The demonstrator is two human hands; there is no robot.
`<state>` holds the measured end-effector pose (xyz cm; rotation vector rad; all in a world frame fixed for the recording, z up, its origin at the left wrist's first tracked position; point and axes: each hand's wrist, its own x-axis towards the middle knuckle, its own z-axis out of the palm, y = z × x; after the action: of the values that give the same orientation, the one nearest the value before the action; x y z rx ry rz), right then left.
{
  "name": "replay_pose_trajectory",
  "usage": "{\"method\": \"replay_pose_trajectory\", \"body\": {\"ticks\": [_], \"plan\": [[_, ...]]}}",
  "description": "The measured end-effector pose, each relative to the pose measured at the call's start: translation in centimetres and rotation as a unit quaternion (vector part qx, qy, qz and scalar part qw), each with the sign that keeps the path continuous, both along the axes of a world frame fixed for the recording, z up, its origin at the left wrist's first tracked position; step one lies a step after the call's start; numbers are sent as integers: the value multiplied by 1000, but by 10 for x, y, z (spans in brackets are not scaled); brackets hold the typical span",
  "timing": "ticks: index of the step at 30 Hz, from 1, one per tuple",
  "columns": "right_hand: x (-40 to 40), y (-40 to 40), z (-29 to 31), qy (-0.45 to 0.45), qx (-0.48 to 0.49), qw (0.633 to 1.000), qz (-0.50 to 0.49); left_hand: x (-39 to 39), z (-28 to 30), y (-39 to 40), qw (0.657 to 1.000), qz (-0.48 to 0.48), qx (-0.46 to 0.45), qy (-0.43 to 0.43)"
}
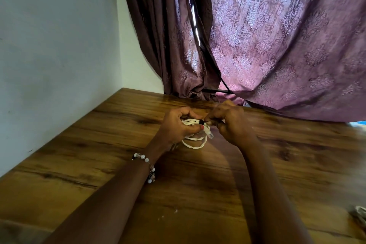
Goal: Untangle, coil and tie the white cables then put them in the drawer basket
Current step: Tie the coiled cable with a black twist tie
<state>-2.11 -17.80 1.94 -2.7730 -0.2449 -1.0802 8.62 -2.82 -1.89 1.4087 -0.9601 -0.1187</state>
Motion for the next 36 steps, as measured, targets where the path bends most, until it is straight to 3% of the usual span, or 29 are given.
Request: {"method": "replay_pose_trajectory", "body": {"ticks": [12, 22, 33, 36], "plan": [[4, 2, 3, -4, -23, 1000, 7, -1, 3, 1, 1000, 1, 17, -18], [1, 7, 3, 18, 76, 997, 12, 2, 2, 2, 998, 26, 49, -38], [-1, 12, 6, 55, 57, 996, 32, -1, 12, 7, 996, -25, 63, -61], [-1, 10, 4, 67, 115, 990, 40, -1, 12, 8, 996, -29, 62, -64]]}}
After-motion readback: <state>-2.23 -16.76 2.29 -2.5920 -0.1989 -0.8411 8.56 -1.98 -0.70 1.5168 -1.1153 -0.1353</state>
